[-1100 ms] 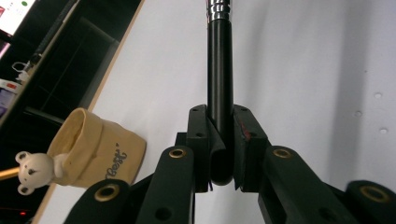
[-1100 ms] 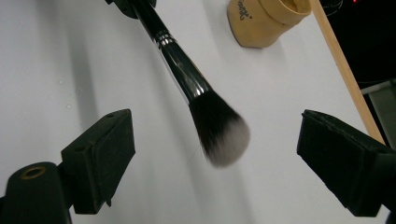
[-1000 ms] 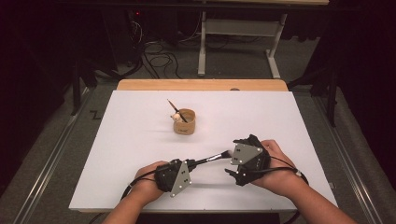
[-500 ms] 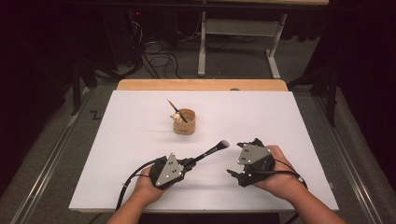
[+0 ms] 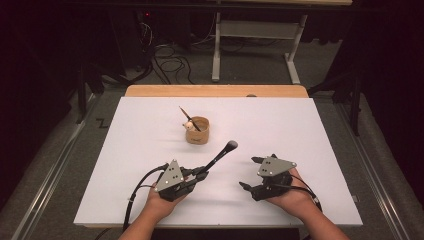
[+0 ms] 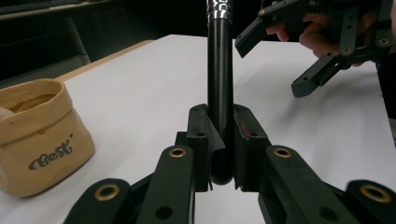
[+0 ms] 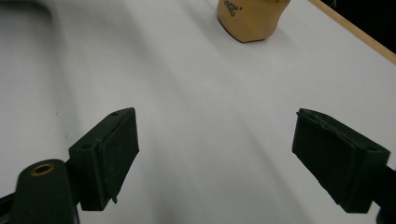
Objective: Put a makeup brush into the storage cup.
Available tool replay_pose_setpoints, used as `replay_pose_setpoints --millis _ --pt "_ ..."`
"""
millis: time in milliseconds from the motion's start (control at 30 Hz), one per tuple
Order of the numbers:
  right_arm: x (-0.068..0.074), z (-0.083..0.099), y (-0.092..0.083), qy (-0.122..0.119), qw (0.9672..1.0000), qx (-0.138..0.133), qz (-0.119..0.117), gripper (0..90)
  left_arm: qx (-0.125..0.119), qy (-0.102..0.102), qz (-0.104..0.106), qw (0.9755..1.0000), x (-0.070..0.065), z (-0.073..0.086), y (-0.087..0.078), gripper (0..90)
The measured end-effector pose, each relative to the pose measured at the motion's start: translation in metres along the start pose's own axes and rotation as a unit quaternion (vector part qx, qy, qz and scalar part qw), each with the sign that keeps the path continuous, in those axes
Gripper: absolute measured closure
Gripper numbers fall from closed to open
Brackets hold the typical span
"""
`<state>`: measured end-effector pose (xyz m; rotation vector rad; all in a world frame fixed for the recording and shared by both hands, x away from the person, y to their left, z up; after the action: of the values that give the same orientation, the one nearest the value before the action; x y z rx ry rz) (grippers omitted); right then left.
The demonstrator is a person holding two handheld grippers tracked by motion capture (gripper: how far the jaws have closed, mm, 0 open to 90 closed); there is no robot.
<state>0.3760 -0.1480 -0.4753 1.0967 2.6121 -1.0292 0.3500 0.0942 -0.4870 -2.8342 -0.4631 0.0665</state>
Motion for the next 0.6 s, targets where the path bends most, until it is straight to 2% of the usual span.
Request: replay_pose_setpoints --millis 200,333,433,500,567,600 --pt "0.0 0.005 0.003 0.043 0.9989 -0.016 -0.01 15.2 -0.01 -0.015 0.005 0.9998 0.002 0.002 0.004 79.3" --pt "0.0 0.007 0.0 0.072 0.9966 -0.039 -0.015 15.3 -0.011 -0.022 0.006 0.9997 0.001 0.006 0.007 79.3" --pt "-0.002 0.008 -0.005 0.109 0.9922 -0.057 -0.025 15.5 -0.013 -0.022 0.009 0.9996 -0.001 0.007 0.009 79.3" --pt "-0.004 0.005 -0.009 0.118 0.9901 -0.071 -0.027 16.7 -0.014 -0.022 0.012 0.9996 -0.002 0.006 0.01 79.3" --pt "-0.005 0.002 -0.013 0.141 0.9857 -0.087 -0.032 17.1 -0.017 -0.025 0.013 0.9995 -0.003 0.005 0.011 79.3" --pt "-0.005 0.002 -0.013 0.141 0.9857 -0.087 -0.032 17.1 -0.017 -0.025 0.013 0.9995 -0.003 0.005 0.011 79.3"
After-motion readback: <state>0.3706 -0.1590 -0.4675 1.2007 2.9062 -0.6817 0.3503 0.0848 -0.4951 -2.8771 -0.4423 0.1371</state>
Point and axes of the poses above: each handheld gripper's, and its own axes: y roughly forward along the jaws, z roughly out of its underside, x roughly to its left, the point moved 5 cm from there along y, roughly forward along the jaws, and after that the axes turned 14 degrees about z, right-handed, at the moved point
